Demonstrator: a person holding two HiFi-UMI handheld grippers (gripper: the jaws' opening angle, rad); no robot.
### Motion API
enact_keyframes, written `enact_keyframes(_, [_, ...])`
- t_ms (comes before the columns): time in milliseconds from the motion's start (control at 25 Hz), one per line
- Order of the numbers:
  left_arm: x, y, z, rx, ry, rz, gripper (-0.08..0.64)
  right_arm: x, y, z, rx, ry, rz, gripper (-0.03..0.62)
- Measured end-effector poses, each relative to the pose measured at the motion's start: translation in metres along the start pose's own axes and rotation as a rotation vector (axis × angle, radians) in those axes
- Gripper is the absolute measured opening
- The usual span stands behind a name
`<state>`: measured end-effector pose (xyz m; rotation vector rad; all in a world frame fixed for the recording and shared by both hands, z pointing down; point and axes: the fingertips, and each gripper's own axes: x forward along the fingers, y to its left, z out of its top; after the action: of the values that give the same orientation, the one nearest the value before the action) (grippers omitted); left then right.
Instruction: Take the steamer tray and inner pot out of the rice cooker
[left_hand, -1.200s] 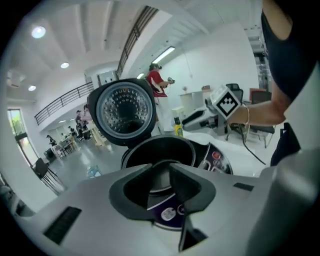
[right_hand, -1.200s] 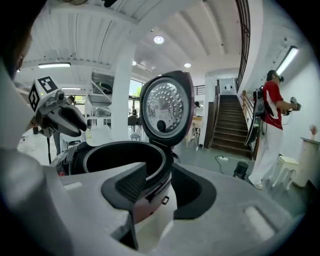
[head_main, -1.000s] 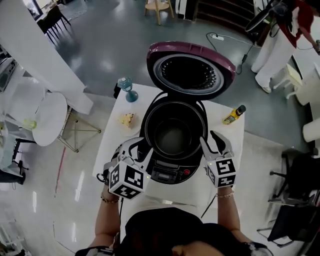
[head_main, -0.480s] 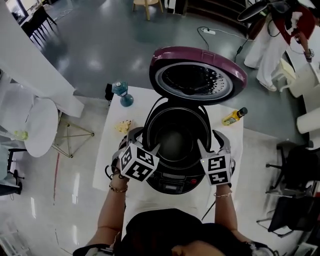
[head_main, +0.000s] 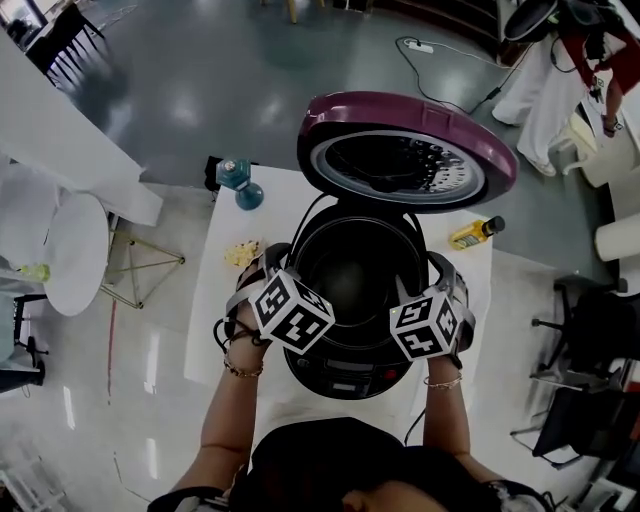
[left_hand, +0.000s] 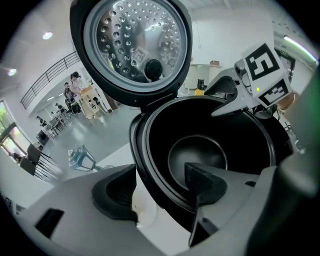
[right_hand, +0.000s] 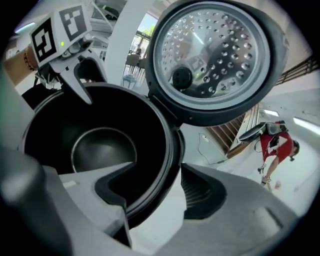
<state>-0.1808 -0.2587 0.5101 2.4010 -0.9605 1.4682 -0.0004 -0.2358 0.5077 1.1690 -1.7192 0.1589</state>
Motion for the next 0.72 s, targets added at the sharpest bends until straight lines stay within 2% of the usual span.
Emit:
enact_keyframes(200, [0.008, 0.008, 0.002, -0.034, 0.023, 0.045, 0.296, 0.005, -0.003, -0.001, -0.04, 0.039, -0.005, 0.253])
enact_keyframes(360, [0.005, 0.013, 0.004, -0.071, 0.017, 0.086, 0.231, -0.001, -0.007, 0.003, -0.007, 0.016, -0.016, 0.225])
enact_keyframes(480, [0.003, 0.015, 0.005, -0.092, 0.006, 0.075, 0.207, -0.015, -0.009, 0.016, 0.037, -0.053, 0.013, 0.143])
enact_keyframes(720, [-0.008, 0.015, 0.009, -0.118, -0.026, 0.063, 0.158, -0.039, -0.018, 0.034, 0.13, -0.199, -0.005, 0.12])
